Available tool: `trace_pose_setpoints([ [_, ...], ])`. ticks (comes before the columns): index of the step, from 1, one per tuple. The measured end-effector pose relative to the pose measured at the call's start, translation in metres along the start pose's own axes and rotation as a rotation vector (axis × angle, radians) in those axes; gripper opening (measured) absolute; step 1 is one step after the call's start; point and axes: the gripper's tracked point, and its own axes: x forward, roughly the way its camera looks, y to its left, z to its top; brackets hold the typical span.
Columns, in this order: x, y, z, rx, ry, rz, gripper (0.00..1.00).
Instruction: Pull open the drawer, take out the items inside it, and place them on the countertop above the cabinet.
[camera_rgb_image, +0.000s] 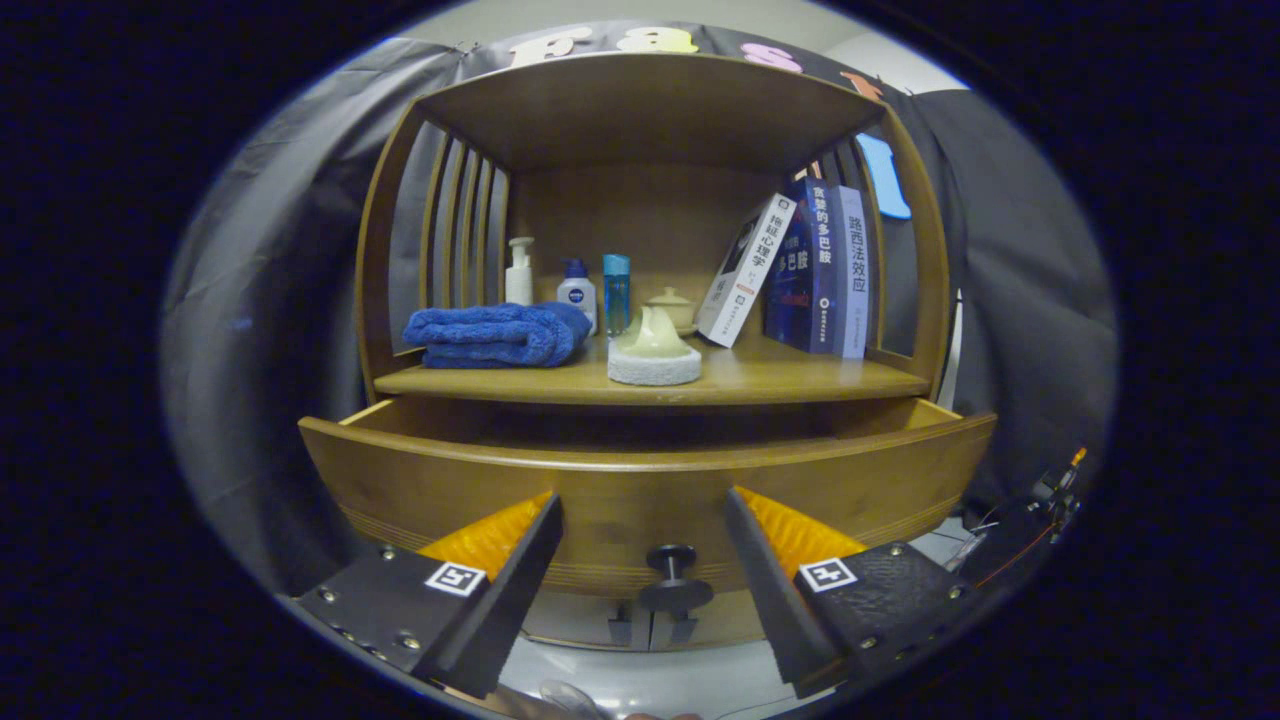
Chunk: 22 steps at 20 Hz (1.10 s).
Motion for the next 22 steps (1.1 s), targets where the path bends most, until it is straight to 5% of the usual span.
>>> trace_pose_setpoints([
  [22,0.07,0.003,0.009,-0.037,-0.008,-0.02,0.98],
])
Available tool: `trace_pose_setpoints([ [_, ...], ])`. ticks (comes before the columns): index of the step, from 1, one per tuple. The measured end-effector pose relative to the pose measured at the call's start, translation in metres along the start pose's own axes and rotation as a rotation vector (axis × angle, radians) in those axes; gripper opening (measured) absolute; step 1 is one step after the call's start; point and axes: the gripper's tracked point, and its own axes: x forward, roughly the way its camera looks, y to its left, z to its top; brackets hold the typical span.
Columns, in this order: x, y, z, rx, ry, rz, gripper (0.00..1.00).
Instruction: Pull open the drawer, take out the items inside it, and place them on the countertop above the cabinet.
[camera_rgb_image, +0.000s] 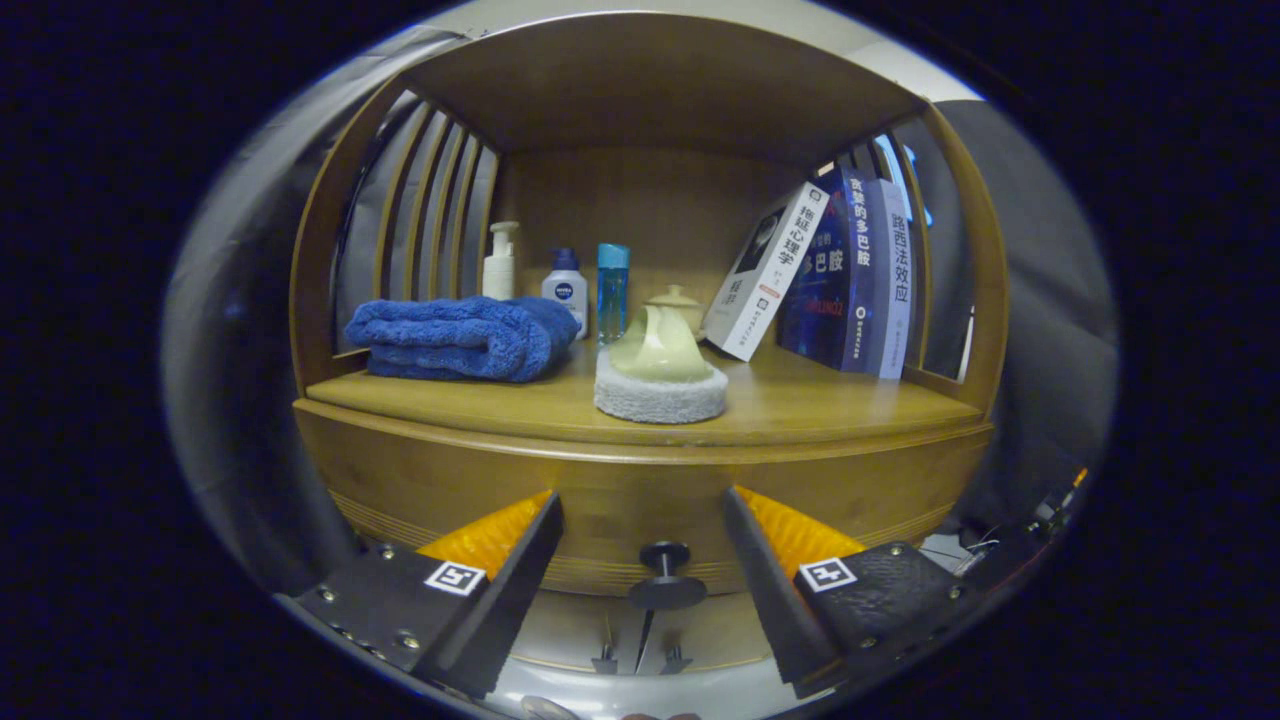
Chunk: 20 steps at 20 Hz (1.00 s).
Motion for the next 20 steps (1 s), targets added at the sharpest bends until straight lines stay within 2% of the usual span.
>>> trace_pose_setpoints([
  [6,-0.003,-0.001,0.001,0.014,0.014,0.021,0.99],
  [10,-0.026,-0.026,0.03,0.033,-0.076,0.038,0.98],
  [16,-0.086,-0.122,0.107,0.015,-0.26,-0.019,0.98],
  [20,-0.128,-0.19,0.14,0.014,-0.334,-0.071,0.98],
])
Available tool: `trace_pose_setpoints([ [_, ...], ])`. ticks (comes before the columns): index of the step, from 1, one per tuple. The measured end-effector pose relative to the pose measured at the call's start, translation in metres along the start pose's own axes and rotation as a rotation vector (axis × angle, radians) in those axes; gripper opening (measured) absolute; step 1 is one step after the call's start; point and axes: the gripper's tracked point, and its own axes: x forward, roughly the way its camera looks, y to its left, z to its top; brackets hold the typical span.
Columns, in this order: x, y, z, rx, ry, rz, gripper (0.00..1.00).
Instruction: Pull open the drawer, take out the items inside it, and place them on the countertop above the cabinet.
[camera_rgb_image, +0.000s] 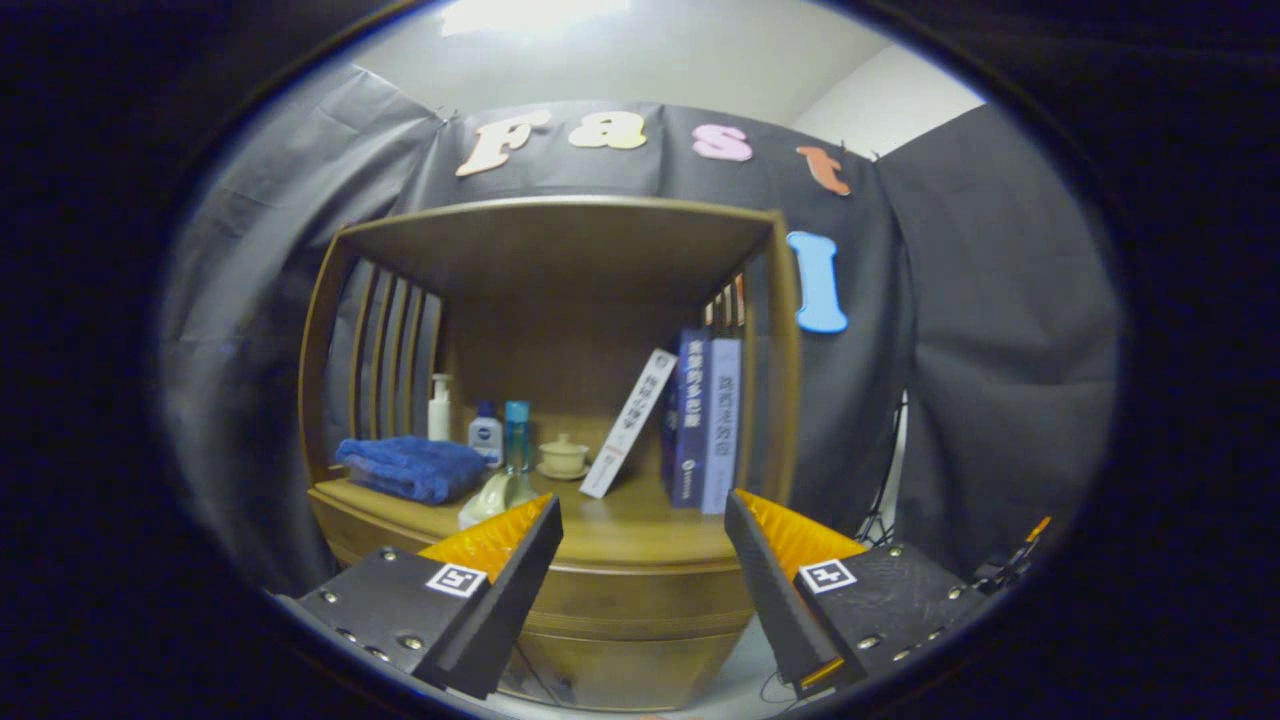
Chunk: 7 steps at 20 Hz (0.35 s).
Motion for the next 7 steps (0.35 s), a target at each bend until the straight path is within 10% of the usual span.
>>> trace_pose_setpoints([
  [7,-0.043,-0.069,0.028,0.003,-0.08,0.008,0.98],
])
